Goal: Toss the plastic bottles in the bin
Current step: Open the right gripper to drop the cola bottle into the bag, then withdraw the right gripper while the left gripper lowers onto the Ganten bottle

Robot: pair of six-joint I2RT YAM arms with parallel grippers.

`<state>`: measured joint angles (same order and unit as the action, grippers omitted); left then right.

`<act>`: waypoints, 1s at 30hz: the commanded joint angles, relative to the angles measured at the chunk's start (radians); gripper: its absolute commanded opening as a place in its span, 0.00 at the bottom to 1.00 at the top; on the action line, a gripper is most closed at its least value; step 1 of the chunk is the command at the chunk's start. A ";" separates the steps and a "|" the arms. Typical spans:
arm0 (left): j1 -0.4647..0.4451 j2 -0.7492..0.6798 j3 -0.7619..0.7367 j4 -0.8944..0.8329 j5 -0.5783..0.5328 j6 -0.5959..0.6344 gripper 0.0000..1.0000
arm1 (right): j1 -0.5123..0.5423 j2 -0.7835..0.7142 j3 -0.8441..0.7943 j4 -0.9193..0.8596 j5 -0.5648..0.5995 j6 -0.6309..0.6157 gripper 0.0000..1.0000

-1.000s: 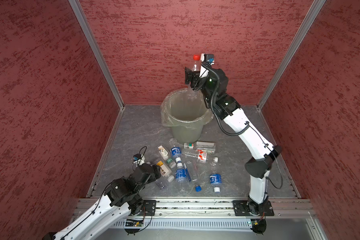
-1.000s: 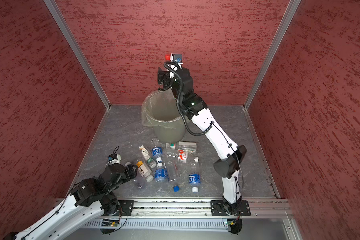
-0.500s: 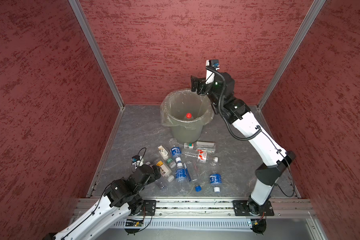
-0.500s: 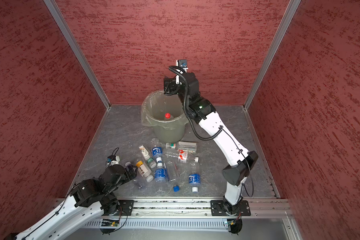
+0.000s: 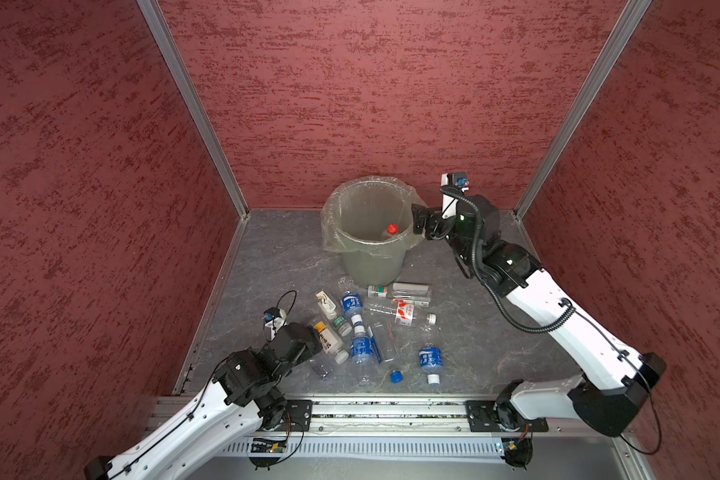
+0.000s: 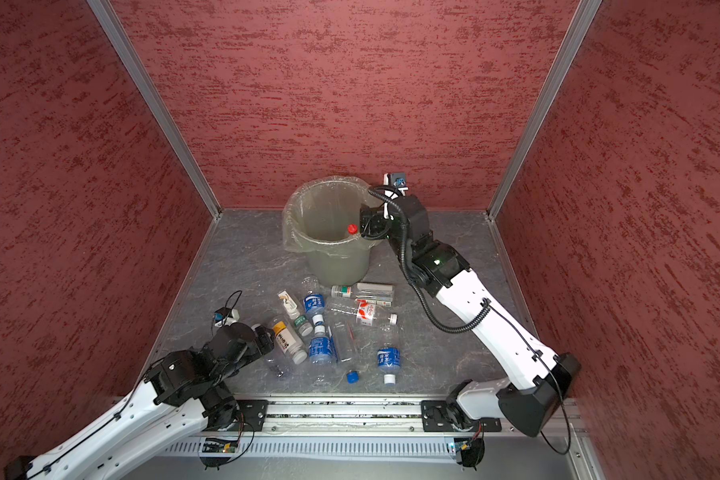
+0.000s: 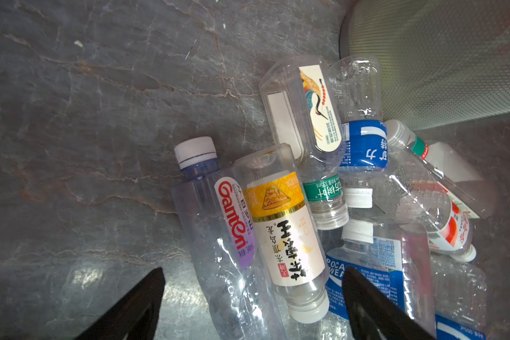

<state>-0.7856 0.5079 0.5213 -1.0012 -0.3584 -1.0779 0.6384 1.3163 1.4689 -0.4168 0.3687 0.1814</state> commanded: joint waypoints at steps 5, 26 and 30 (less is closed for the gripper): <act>0.000 0.052 0.060 -0.103 0.027 -0.214 0.98 | -0.003 -0.144 -0.140 -0.185 -0.017 0.096 0.98; 0.102 0.267 0.004 0.018 0.230 -0.251 0.72 | -0.034 -0.280 -0.404 -0.303 -0.030 0.177 0.97; 0.155 0.276 -0.007 0.035 0.256 -0.201 0.71 | -0.048 -0.300 -0.439 -0.298 -0.051 0.182 0.97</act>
<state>-0.6559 0.7803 0.5228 -0.9947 -0.1295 -1.3270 0.6025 1.0412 1.0416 -0.7013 0.3378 0.3370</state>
